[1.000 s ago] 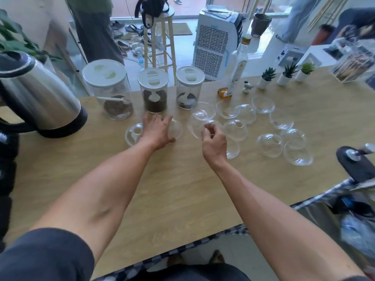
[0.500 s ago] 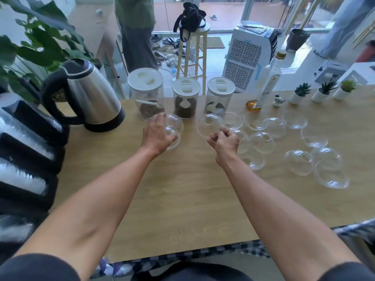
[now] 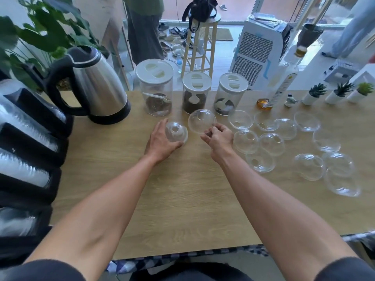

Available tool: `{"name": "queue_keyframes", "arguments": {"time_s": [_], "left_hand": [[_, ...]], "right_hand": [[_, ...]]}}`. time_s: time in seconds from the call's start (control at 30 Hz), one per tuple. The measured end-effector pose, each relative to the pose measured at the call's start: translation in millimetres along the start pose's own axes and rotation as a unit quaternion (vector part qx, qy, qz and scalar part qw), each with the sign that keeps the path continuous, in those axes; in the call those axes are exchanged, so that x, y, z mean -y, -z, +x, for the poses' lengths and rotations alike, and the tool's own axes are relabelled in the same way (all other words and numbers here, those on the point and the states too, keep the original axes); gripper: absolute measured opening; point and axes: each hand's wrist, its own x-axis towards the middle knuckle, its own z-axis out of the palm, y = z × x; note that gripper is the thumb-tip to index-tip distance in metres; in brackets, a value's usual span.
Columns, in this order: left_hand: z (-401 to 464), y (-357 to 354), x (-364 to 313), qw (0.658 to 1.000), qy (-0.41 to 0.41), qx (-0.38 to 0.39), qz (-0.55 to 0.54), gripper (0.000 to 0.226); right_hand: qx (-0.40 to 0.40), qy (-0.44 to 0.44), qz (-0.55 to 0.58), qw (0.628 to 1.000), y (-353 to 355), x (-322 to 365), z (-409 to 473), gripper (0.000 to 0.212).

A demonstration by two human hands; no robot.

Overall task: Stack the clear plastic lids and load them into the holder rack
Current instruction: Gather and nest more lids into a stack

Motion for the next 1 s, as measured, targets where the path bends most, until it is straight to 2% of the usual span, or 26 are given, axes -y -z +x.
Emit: {"name": "queue_keyframes", "arguments": {"time_s": [0.1,0.23,0.37,0.5,0.63,0.77,0.93,1.0], "left_hand": [[-4.8,8.1,6.0,0.998,0.022,0.019,-0.05,0.108],[-8.8,16.8,11.1,0.99,0.073,0.004,-0.123,0.091],[-6.6,21.3,13.3,0.987,0.091,-0.006,-0.136,0.065],[-2.8,14.9,10.8,0.982,0.11,0.006,-0.153,0.055],[0.6,7.9,6.9,0.98,0.128,-0.015,-0.151,0.05],[6.7,1.0,4.6,0.975,0.153,-0.03,-0.158,0.032],[7.3,-8.6,15.0,0.937,0.213,-0.033,-0.274,0.027],[1.8,-11.5,17.0,0.911,0.233,-0.044,-0.336,0.025]], "right_hand": [[0.034,-0.009,-0.007,0.999,-19.1,-2.8,-4.3,0.016],[0.06,-0.016,-0.069,0.996,-36.2,-9.9,-8.6,0.016],[0.062,-0.02,-0.138,0.988,-40.4,-18.2,-14.3,0.018],[0.051,-0.006,-0.211,0.976,-41.1,-26.9,-12.7,0.01],[0.051,0.001,-0.266,0.963,-43.1,-31.3,-6.4,0.036],[0.086,0.022,-0.319,0.944,-42.8,-26.8,-5.7,0.023],[0.123,0.028,-0.277,0.953,-34.3,-26.3,-13.5,0.005],[0.13,0.035,-0.269,0.954,-29.7,-29.2,-16.0,0.009]]}}
